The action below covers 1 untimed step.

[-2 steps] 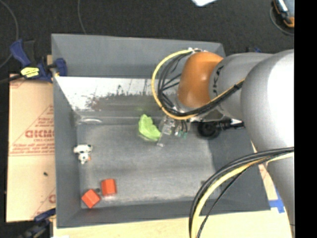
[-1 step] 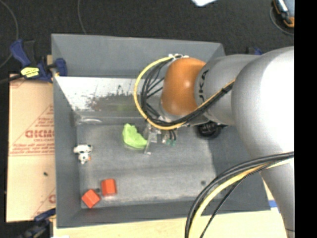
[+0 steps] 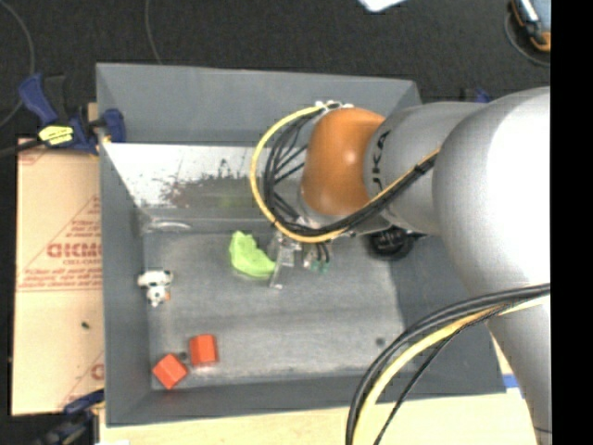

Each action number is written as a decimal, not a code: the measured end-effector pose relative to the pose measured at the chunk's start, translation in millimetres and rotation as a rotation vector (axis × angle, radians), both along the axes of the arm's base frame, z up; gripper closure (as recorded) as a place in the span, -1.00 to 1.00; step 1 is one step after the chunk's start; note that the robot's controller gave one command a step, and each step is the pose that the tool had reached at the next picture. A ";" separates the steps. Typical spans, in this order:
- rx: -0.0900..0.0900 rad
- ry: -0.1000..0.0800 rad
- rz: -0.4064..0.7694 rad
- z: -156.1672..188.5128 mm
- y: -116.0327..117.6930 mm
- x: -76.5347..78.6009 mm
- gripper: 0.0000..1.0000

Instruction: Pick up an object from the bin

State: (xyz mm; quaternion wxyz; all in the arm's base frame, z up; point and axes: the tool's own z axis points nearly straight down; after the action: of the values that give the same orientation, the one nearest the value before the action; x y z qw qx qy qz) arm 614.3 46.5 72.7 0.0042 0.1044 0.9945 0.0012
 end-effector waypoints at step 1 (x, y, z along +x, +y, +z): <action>0.000 0.000 0.000 0.2 0.0 0.1 1.00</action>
Offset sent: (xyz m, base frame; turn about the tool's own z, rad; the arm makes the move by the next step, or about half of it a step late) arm 0.0000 0.0000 0.0089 0.0000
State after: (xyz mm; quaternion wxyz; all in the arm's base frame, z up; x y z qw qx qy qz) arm 614.4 46.5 73.0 0.0044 0.1042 0.9945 0.0011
